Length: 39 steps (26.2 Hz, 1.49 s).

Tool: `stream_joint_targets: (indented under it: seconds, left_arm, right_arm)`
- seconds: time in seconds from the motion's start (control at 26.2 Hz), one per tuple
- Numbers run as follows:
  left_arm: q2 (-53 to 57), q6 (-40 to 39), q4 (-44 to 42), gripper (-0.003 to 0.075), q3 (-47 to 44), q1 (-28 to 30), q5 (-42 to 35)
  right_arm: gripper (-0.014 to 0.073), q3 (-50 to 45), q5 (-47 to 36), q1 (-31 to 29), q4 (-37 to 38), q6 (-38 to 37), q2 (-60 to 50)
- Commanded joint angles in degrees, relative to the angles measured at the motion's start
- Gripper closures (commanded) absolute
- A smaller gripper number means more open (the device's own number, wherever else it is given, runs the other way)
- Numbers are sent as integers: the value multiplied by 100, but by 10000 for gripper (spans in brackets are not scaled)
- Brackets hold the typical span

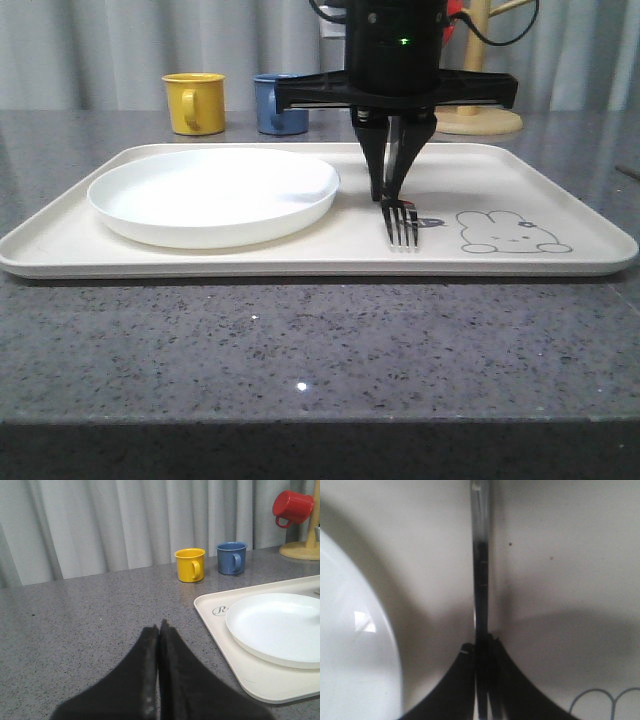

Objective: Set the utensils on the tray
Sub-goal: 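Lower the fork onto the tray beside the plate and release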

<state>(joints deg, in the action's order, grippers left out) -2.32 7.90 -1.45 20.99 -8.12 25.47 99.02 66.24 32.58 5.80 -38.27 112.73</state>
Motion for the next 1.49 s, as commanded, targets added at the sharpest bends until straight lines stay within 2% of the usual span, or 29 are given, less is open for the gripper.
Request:
stream_joint_targets:
  seconds: [0.0, 0.23, 0.38, 0.65, 0.88, 1.14, 1.33, 1.45]
  left_arm:
    - [-70, -57, 48, 738, 145, 0, -445]
    - [-70, -57, 48, 738, 145, 0, -445]
    - [-70, -57, 48, 738, 145, -12, -445]
    - [-70, -57, 48, 738, 145, -12, -445]
    - [-70, -57, 48, 738, 145, -12, -445]
    - [-70, -57, 48, 738, 145, -12, -445]
    - [-70, -57, 48, 738, 145, -12, -445]
    - [-70, -57, 48, 738, 145, -12, -445]
  right_arm:
    - [424, 178, -114, -15, 118, -1, -312]
    - [277, 445, 95, -26, 137, -1, -385]
    - [262, 908, 464, -114, 219, 12, -526]
    - [262, 1132, 1024, -1119, 10, 996, -1054]
    - [262, 811, 1024, -2195, -115, 1945, -1542]
    - [262, -80, 996, -3198, -251, 2894, -1768]
    - [263, -751, 589, -3568, -678, 3485, -1748]
    - [263, -984, 414, -3632, -704, 3517, -1656]
